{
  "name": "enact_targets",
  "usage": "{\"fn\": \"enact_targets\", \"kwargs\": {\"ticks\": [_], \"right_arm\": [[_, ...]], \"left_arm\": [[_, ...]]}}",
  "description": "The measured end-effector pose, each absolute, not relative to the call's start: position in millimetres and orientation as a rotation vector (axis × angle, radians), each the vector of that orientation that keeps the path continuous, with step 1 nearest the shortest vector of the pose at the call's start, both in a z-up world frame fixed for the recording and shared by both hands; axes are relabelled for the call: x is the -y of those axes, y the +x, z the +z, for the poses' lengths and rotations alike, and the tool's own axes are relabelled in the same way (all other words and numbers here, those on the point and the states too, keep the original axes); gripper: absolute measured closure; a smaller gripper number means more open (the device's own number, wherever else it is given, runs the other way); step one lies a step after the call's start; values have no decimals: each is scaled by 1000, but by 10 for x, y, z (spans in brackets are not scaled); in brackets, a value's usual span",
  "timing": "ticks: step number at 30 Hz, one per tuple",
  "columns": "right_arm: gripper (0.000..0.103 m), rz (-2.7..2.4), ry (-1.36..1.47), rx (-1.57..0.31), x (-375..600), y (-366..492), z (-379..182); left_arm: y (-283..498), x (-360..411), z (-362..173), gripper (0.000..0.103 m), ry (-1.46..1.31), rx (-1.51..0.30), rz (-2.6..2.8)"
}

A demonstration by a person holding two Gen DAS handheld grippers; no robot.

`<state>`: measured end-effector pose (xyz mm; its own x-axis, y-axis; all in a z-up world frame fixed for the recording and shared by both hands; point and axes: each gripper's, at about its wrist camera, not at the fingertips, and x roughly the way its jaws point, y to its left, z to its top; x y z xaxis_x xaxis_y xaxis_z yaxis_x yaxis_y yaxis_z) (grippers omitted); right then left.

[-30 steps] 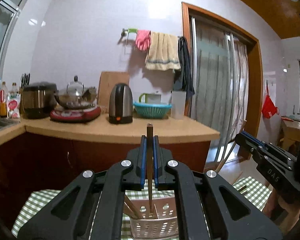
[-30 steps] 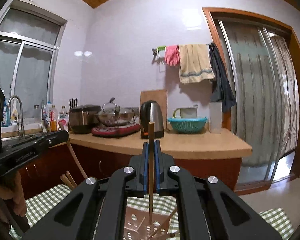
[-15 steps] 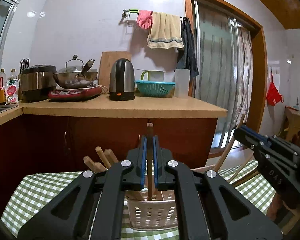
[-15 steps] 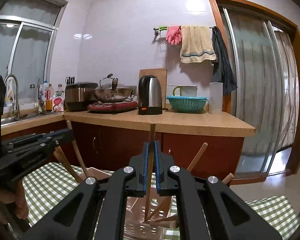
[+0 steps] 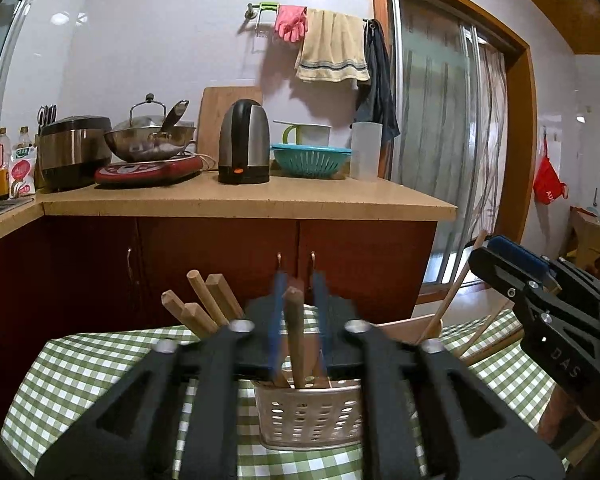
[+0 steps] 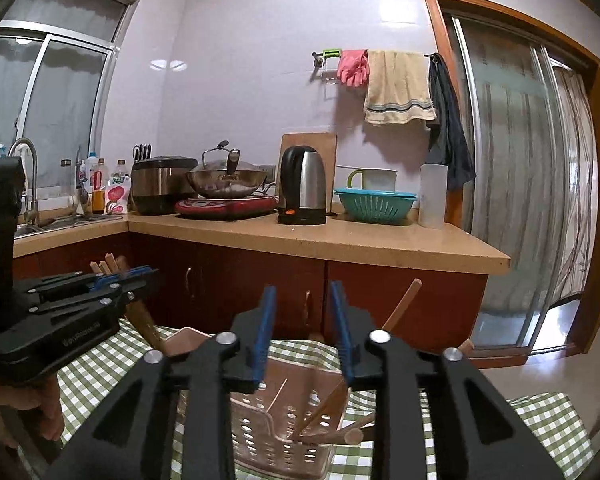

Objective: Organize utensils

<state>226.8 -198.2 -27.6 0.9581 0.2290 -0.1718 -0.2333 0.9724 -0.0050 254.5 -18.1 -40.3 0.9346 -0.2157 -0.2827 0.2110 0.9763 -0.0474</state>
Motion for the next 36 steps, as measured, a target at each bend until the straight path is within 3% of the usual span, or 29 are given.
{"fn": "enact_targets", "kwargs": {"ticks": [3,7,9,18,36], "right_arm": [[59,234,-22,-168,1984,2265,-270],[54,234,-22,-164,1982,2247,-268],[46,232,-18,-152,1986,2223,-252],[28,232,0,-98,2028,2118,-131],[22,129,59,-102,2268,1893,3]], "left_arm": [[2538,175,-401,63,-23,-285,-217],[2529,190,-383,50,-16,-274,-217],[2517,196,-366,37,-17,-264,-213],[2464,241,-263,12,-13,-211,-226],[2096,148,31,5,8,-117,-91]]}}
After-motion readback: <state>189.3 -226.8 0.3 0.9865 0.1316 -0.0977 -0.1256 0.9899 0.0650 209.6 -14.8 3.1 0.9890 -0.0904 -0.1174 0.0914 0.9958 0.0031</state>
